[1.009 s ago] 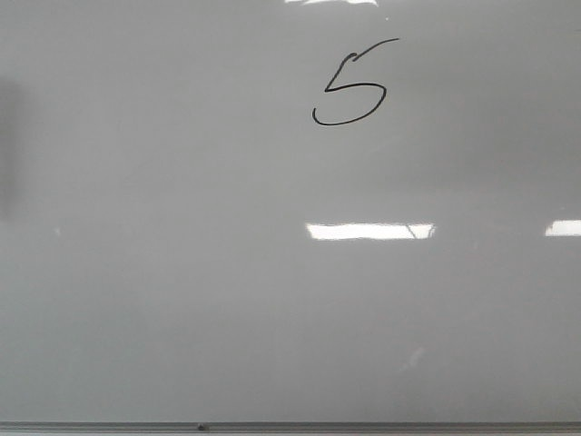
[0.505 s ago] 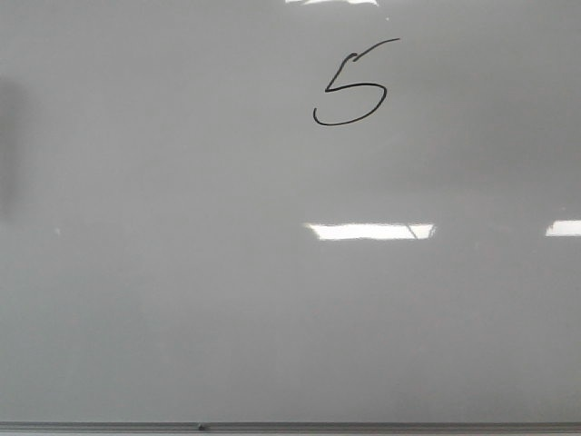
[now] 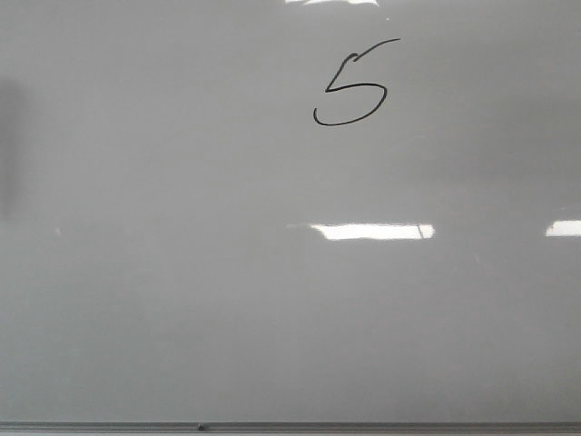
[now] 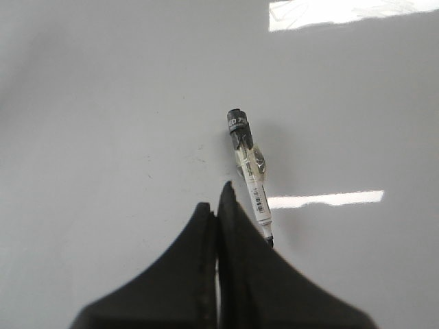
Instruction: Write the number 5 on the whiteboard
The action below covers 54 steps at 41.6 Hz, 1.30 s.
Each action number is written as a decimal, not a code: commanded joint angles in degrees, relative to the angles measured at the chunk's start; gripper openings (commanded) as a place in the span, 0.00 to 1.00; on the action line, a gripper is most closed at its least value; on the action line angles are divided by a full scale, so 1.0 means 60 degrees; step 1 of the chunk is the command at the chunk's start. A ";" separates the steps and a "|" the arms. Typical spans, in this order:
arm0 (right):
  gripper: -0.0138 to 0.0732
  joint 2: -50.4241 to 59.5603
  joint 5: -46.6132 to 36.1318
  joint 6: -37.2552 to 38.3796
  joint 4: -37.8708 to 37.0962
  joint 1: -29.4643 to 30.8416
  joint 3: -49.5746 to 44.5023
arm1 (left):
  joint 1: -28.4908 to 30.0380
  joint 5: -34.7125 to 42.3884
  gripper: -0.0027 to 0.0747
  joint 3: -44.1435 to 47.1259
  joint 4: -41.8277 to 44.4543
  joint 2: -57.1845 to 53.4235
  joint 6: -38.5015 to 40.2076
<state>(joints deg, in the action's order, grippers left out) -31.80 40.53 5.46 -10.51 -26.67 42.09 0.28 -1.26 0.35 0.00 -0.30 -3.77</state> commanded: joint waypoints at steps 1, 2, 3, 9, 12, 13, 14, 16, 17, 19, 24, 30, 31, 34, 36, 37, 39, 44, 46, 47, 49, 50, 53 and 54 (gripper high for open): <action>0.08 0.0565 -0.1576 -0.0228 0.0108 0.1179 -0.0479 | 0.0004 0.0771 0.01 0.0044 -0.0094 -0.0147 0.0012; 0.08 0.0716 -0.1766 -0.0228 0.0159 0.1409 -0.0667 | 0.0004 0.0771 0.01 0.0044 -0.0094 -0.0147 0.0012; 0.08 0.0872 -0.1967 -0.0228 0.0183 0.1628 -0.0858 | 0.0004 0.0771 0.01 0.0044 -0.0094 -0.0147 0.0012; 0.08 0.2039 -0.3121 -0.0228 0.0192 0.2815 -0.2132 | 0.0004 0.0771 0.01 0.0044 -0.0094 -0.0147 0.0012; 0.08 0.2721 -0.3582 -0.0228 0.0193 0.3309 -0.2775 | 0.0004 0.0771 0.01 0.0044 -0.0094 -0.0147 0.0012; 0.08 0.2932 -0.3696 -0.0228 0.0193 0.3444 -0.3067 | 0.0004 0.0771 0.01 0.0044 -0.0094 -0.0147 0.0012; 0.08 0.3138 -0.3800 -0.0228 0.0193 0.3575 -0.3281 | 0.0004 0.0771 0.01 0.0044 -0.0094 -0.0147 0.0012; 0.08 0.3618 -0.4082 -0.0228 0.0193 0.3825 -0.3723 | 0.0004 0.0771 0.01 0.0044 -0.0094 -0.0147 0.0012; 0.08 0.3755 -0.4165 -0.0228 0.0193 0.3937 -0.3944 | 0.0004 0.0771 0.01 0.0044 -0.0094 -0.0147 0.0012; 0.08 0.4218 -0.4389 -0.0228 0.0193 0.4198 -0.4364 | 0.0004 0.0771 0.01 0.0044 -0.0094 -0.0147 0.0012; 0.08 0.5138 -0.4979 -0.0228 0.0202 0.4720 -0.5385 | 0.0004 0.0771 0.01 0.0044 -0.0094 -0.0147 0.0012; 0.08 0.5578 -0.6001 -0.0228 0.0202 0.5112 -0.6376 | 0.0004 0.0771 0.01 0.0044 -0.0094 -0.0147 0.0012; 0.08 0.5541 -0.6271 -0.0228 0.0202 0.5164 -0.6512 | 0.0004 0.0771 0.01 0.0044 -0.0094 -0.0147 0.0012; 0.08 0.5545 -0.6912 -0.0228 0.0202 0.5274 -0.6949 | 0.0004 0.0771 0.01 0.0044 -0.0094 -0.0147 0.0012; 0.08 0.5545 -0.7347 -0.0228 0.0202 0.5336 -0.7172 | 0.0004 0.0771 0.01 0.0044 -0.0094 -0.0147 0.0012; 0.08 0.5545 -0.7225 -0.0228 0.0202 0.5357 -0.7138 | 0.0004 0.0771 0.01 0.0044 -0.0094 -0.0147 0.0012; 0.08 0.5545 -0.7150 -0.0228 0.0202 0.5357 -0.7088 | 0.0004 0.0771 0.01 0.0044 -0.0094 -0.0147 0.0012; 0.08 0.5545 -0.7336 -0.0228 0.0202 0.5357 -0.7092 | 0.0004 0.0771 0.01 0.0044 -0.0094 -0.0147 0.0012; 0.08 0.5545 -0.7410 -0.0228 0.0202 0.5357 -0.7092 | 0.0004 0.0771 0.01 0.0044 -0.0094 -0.0147 0.0012; 0.08 0.5545 -0.7432 -0.0228 0.0202 0.5357 -0.7092 | 0.0004 0.0771 0.01 0.0044 -0.0094 -0.0147 0.0012; 0.08 0.5545 -0.7519 -0.0228 0.0202 0.5357 -0.7092 | 0.0004 0.0771 0.01 0.0044 -0.0094 -0.0147 0.0012; 0.08 0.5545 -0.7560 -0.0219 0.0202 0.5357 -0.7092 | 0.0004 0.0771 0.01 0.0044 -0.0094 -0.0147 0.0012; 0.08 0.5606 -0.7840 -0.0201 0.0202 0.5328 -0.7136 | 0.0004 0.0771 0.01 0.0044 -0.0094 -0.0147 0.0012; 0.08 0.5595 -0.7881 -0.0186 0.0212 0.5274 -0.7136 | 0.0004 0.0771 0.01 0.0044 -0.0094 -0.0147 0.0012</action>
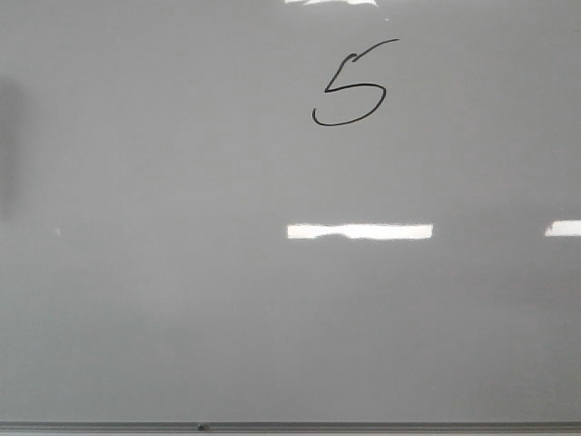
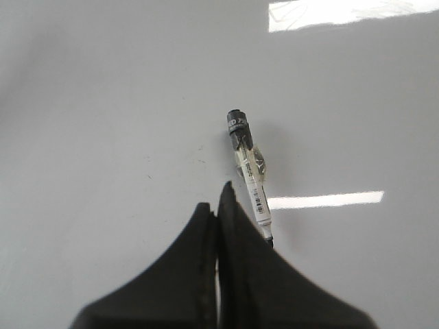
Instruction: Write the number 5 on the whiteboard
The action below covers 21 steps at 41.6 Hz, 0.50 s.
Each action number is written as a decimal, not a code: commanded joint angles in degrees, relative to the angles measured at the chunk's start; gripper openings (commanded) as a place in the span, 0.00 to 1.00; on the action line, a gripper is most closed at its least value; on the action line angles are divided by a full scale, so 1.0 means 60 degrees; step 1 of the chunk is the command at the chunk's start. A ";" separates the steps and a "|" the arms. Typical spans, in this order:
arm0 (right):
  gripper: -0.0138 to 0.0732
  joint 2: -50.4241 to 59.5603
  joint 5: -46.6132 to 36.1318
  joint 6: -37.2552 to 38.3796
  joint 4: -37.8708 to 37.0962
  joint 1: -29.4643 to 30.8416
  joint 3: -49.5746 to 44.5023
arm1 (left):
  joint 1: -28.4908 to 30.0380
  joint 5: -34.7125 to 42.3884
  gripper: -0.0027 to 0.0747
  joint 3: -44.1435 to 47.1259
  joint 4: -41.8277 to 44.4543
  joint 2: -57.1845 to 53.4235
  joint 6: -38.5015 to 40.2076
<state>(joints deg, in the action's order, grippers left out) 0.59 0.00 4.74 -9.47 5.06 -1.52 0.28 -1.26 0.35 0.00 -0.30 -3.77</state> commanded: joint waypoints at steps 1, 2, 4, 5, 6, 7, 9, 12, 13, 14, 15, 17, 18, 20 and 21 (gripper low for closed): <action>0.08 0.0196 -0.1181 -0.0066 0.0050 -0.0076 0.0134 | 0.0004 0.0771 0.01 0.0044 -0.0094 -0.0147 0.0012; 0.08 0.0196 -0.1221 -0.0066 0.0130 -0.0146 0.0134 | 0.0004 0.0771 0.01 0.0044 -0.0094 -0.0147 0.0012; 0.08 0.0207 -0.1206 -0.0066 0.0432 -0.0337 0.0134 | 0.0004 0.0771 0.01 0.0044 -0.0094 -0.0147 0.0012; 0.08 0.0207 -0.1181 -0.0066 0.0635 -0.0414 0.0134 | 0.0004 0.0771 0.01 0.0044 -0.0094 -0.0147 0.0012; 0.08 0.0207 -0.1124 -0.0090 0.0886 -0.0511 0.0134 | 0.0004 0.0771 0.01 0.0044 -0.0094 -0.0147 0.0012; 0.08 0.0207 -0.1096 -0.0150 0.0987 -0.0567 0.0134 | 0.0004 0.0771 0.01 0.0044 -0.0094 -0.0147 0.0012; 0.08 0.0207 -0.1049 -0.0383 0.1305 -0.0619 0.0134 | 0.0004 0.0771 0.01 0.0044 -0.0094 -0.0147 0.0012; 0.08 0.0207 -0.1040 -0.0867 0.1579 -0.0620 0.0134 | 0.0004 0.0771 0.01 0.0044 -0.0094 -0.0147 0.0012; 0.08 0.0207 -0.1040 -0.1008 0.1701 -0.0620 0.0134 | 0.0004 0.0771 0.01 0.0044 -0.0094 -0.0147 0.0012; 0.08 0.0207 -0.1040 -0.1114 0.1793 -0.0620 0.0134 | 0.0004 0.0771 0.01 0.0044 -0.0094 -0.0147 0.0012; 0.08 0.0207 -0.1040 -0.1149 0.1853 -0.0620 0.0134 | 0.0004 0.0771 0.01 0.0044 -0.0094 -0.0147 0.0012; 0.08 0.0207 -0.1049 -0.1149 0.1906 -0.0620 0.0134 | 0.0004 0.0771 0.01 0.0044 -0.0094 -0.0147 0.0012; 0.08 0.0207 -0.1049 -0.1138 0.1916 -0.0620 0.0134 | 0.0004 0.0771 0.01 0.0044 -0.0094 -0.0147 0.0012; 0.08 0.0207 -0.1049 -0.1140 0.1916 -0.0632 0.0134 | 0.0004 0.0771 0.01 0.0044 -0.0094 -0.0147 0.0012; 0.08 0.0207 -0.1049 -0.1140 0.1916 -0.0643 0.0134 | 0.0004 0.0771 0.01 0.0044 -0.0094 -0.0147 0.0012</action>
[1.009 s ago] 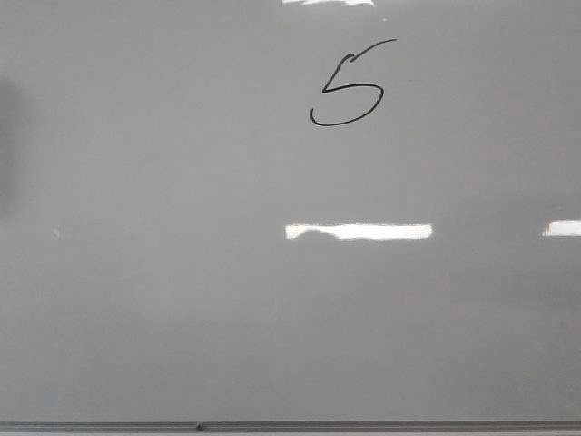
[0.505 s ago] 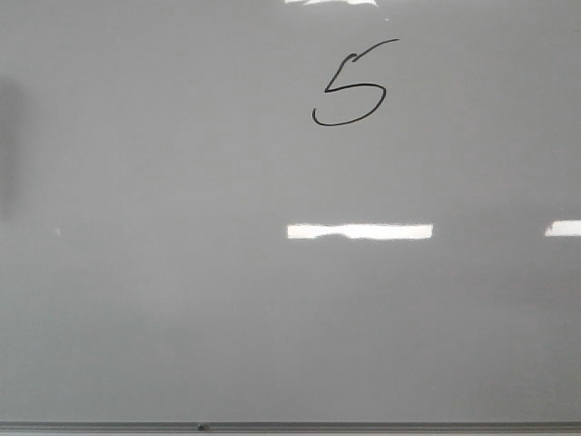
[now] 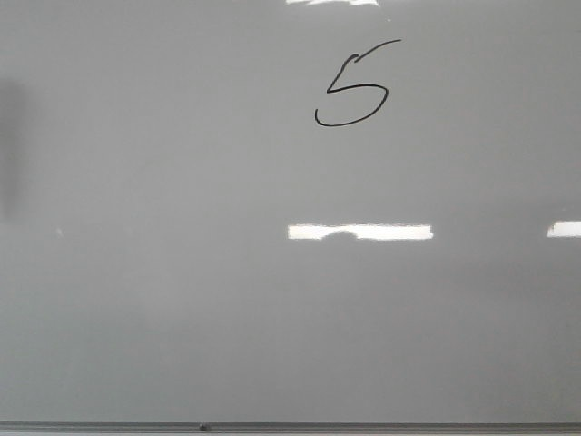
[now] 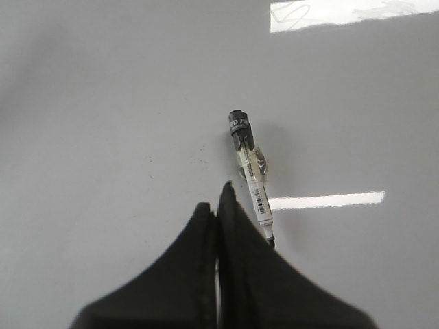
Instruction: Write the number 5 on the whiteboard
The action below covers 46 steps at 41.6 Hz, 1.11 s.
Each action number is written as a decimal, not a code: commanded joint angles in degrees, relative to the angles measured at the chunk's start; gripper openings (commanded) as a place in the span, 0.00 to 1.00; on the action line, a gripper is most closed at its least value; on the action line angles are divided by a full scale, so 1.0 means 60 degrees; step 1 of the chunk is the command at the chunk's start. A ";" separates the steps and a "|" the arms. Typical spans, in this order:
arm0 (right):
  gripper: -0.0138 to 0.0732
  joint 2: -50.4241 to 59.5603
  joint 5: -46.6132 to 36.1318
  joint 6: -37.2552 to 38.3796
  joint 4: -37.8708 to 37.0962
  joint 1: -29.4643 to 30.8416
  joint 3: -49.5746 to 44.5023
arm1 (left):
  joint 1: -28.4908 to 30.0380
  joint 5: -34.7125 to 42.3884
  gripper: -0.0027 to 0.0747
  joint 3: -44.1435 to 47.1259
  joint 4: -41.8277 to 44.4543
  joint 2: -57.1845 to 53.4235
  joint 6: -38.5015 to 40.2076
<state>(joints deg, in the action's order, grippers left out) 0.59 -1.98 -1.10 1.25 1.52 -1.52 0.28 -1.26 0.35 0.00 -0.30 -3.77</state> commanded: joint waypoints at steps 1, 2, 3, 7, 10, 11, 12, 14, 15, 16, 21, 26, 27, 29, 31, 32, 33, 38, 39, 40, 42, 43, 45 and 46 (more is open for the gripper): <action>0.08 0.0207 -0.0718 -0.0165 0.0129 -0.0073 0.0134 | 0.0004 0.0771 0.01 0.0044 -0.0094 -0.0147 0.0012; 0.08 0.0207 -0.0718 -0.0165 0.0129 -0.0097 0.0134 | 0.0004 0.0771 0.01 0.0044 -0.0094 -0.0147 0.0012; 0.08 0.0207 -0.0718 -0.0165 0.0129 -0.0119 0.0134 | 0.0004 0.0771 0.01 0.0044 -0.0094 -0.0147 0.0012; 0.08 0.0207 -0.0709 -0.0165 0.0129 -0.0174 0.0134 | 0.0004 0.0771 0.01 0.0044 -0.0094 -0.0147 0.0012; 0.08 0.0207 -0.0709 -0.0165 0.0129 -0.0174 0.0134 | 0.0004 0.0771 0.01 0.0044 -0.0094 -0.0147 0.0012; 0.08 0.0207 -0.0709 -0.0165 0.0129 -0.0174 0.0134 | 0.0004 0.0771 0.01 0.0044 -0.0094 -0.0147 0.0012; 0.08 0.0207 -0.0709 -0.0165 0.0129 -0.0185 0.0134 | 0.0004 0.0771 0.01 0.0044 -0.0094 -0.0147 0.0012; 0.08 0.0207 -0.0709 -0.0165 0.0129 -0.0210 0.0134 | 0.0004 0.0771 0.01 0.0044 -0.0094 -0.0147 0.0012; 0.08 0.0207 -0.0709 -0.0165 0.0129 -0.0237 0.0134 | 0.0004 0.0771 0.01 0.0044 -0.0094 -0.0147 0.0012; 0.08 0.0207 -0.0709 -0.0165 0.0129 -0.0261 0.0134 | 0.0004 0.0771 0.01 0.0044 -0.0094 -0.0147 0.0012; 0.08 0.0207 -0.0709 -0.0165 0.0129 -0.0360 0.0134 | 0.0004 0.0771 0.01 0.0044 -0.0094 -0.0147 0.0012; 0.08 0.0207 -0.0709 -0.0165 0.0129 -0.0360 0.0134 | 0.0004 0.0771 0.01 0.0044 -0.0094 -0.0147 0.0012; 0.08 0.0207 -0.0709 -0.0165 0.0129 -0.0360 0.0134 | 0.0004 0.0771 0.01 0.0044 -0.0094 -0.0147 0.0012; 0.08 0.0207 -0.0709 -0.0165 0.0129 -0.0360 0.0134 | 0.0004 0.0771 0.01 0.0044 -0.0094 -0.0147 0.0012; 0.08 0.0207 -0.0709 -0.0165 0.0129 -0.0360 0.0134 | 0.0004 0.0771 0.01 0.0044 -0.0094 -0.0147 0.0012; 0.08 0.0207 -0.0709 -0.0165 0.0129 -0.0360 0.0134 | 0.0004 0.0771 0.01 0.0044 -0.0094 -0.0147 0.0012; 0.08 0.0207 -0.0709 -0.0165 0.0129 -0.0360 0.0134 | 0.0004 0.0771 0.01 0.0044 -0.0094 -0.0147 0.0012; 0.08 0.0207 -0.0709 -0.0165 0.0129 -0.0360 0.0134 | 0.0004 0.0771 0.01 0.0044 -0.0094 -0.0147 0.0012; 0.08 0.0207 -0.0709 -0.0165 0.0129 -0.0360 0.0134 | 0.0004 0.0771 0.01 0.0044 -0.0094 -0.0147 0.0012; 0.08 0.0207 -0.0709 -0.0165 0.0129 -0.0360 0.0134 | 0.0004 0.0771 0.01 0.0044 -0.0094 -0.0147 0.0012; 0.08 0.0198 -0.0709 -0.0165 0.0129 -0.0355 0.0134 | 0.0004 0.0771 0.01 0.0044 -0.0094 -0.0147 0.0012; 0.08 0.0198 -0.0709 -0.0165 0.0129 -0.0355 0.0134 | 0.0004 0.0771 0.01 0.0044 -0.0094 -0.0147 0.0012; 0.08 0.0198 -0.0709 -0.0165 0.0129 -0.0355 0.0134 | 0.0004 0.0771 0.01 0.0044 -0.0094 -0.0147 0.0012; 0.08 0.0198 -0.0709 -0.0165 0.0129 -0.0355 0.0134 | 0.0004 0.0771 0.01 0.0044 -0.0094 -0.0147 0.0012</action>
